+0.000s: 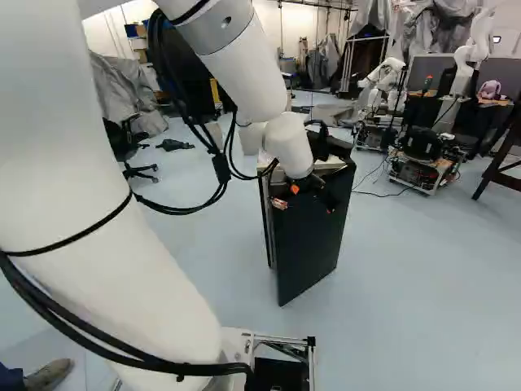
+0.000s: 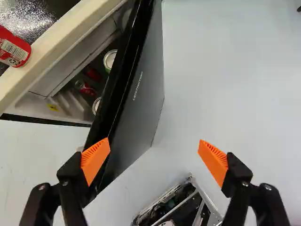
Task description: Grab a drink from the fridge
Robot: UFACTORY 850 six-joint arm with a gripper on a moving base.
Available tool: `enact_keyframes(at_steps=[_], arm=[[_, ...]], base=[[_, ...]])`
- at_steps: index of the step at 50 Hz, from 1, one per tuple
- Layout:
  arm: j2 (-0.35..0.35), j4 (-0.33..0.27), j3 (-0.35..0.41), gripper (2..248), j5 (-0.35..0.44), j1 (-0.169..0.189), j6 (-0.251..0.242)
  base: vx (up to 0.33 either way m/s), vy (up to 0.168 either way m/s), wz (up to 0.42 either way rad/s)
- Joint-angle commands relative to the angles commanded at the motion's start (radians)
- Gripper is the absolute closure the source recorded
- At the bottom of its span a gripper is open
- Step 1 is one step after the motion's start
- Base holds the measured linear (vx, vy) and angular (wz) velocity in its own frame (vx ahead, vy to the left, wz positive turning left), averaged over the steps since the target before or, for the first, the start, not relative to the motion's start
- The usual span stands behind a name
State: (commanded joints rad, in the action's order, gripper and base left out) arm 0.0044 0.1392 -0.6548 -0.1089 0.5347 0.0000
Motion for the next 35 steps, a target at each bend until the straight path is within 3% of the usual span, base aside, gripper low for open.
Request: enact_keyframes(at_steps=[22,35], arm=[[0.083,-0.093,0.083,3,0.064,0.032,0.000],[0.138,-0.179,0.143,3,0.108,0.020,0.000]], base=[[0.000,0.000,0.000],[0.000,0.000,0.000]])
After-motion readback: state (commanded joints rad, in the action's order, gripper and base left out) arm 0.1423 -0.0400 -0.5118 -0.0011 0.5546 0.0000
